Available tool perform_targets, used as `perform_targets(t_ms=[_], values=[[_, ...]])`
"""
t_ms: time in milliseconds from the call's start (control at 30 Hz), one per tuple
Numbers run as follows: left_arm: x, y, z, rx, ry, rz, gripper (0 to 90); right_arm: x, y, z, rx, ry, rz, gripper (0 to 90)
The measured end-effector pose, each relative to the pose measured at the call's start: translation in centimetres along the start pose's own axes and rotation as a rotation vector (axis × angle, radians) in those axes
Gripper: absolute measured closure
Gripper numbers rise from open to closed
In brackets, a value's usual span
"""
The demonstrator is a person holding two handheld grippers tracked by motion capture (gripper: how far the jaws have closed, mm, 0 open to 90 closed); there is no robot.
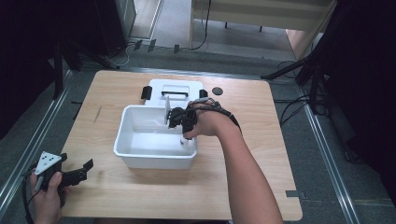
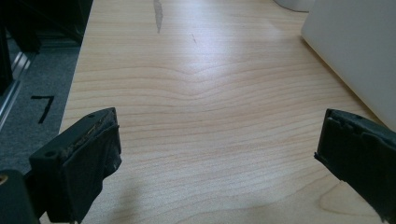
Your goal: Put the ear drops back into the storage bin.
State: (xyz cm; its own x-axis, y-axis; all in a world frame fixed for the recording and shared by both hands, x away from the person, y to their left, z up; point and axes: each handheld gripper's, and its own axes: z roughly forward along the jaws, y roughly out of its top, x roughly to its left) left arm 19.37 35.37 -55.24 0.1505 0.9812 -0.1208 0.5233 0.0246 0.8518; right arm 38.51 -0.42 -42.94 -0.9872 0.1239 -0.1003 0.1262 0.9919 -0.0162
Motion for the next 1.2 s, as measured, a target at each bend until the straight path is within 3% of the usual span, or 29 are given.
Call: perform_targets(t_ms=[233, 433, 600, 800, 1200], values=[[0.0, 0.0, 0.0, 0.001, -0.001, 0.000, 0.3, 0.0, -0.2, -0.4, -0.019, 0.001, 0.003, 67.4], [0.0, 0.0, 0.0, 0.000, 0.002, 0.003, 0.3, -0.2, -0.6, -1.6, -0.070, -0.001, 0.021, 60.1], [-0.1, 0.0, 0.0, 0.001, 0.001, 0.004, 0.3, 0.0, -1.1, -2.9, -0.131, -0.043, 0.014, 44.8], [-0.1, 0.0, 0.1, 0.004, -0.008, 0.003, 0.3, 0.1, -1.7, -4.3, -0.175, -0.059, 0.018, 39.3], [-0.1, 0.0, 0.1, 0.010, -0.004, 0.010, 0.3, -0.2, -4.5, -6.7, -0.195, -0.104, 0.060, 29.4]])
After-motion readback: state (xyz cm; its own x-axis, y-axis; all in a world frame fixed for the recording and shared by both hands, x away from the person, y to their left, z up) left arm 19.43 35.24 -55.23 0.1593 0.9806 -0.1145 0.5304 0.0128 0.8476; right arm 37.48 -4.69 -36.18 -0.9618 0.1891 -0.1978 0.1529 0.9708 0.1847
